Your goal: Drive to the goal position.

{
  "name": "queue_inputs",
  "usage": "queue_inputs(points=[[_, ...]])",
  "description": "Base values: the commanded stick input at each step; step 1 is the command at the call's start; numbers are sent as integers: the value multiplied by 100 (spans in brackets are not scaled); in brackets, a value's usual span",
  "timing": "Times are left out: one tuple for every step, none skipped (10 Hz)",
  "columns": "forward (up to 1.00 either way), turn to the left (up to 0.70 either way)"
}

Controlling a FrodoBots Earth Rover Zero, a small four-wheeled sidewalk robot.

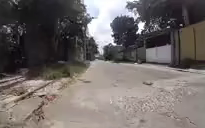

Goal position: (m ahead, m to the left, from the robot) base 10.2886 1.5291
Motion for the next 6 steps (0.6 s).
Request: queue_inputs(points=[[100, 0], [100, 0], [100, 0], [100, 0], [100, 0], [100, 0]])
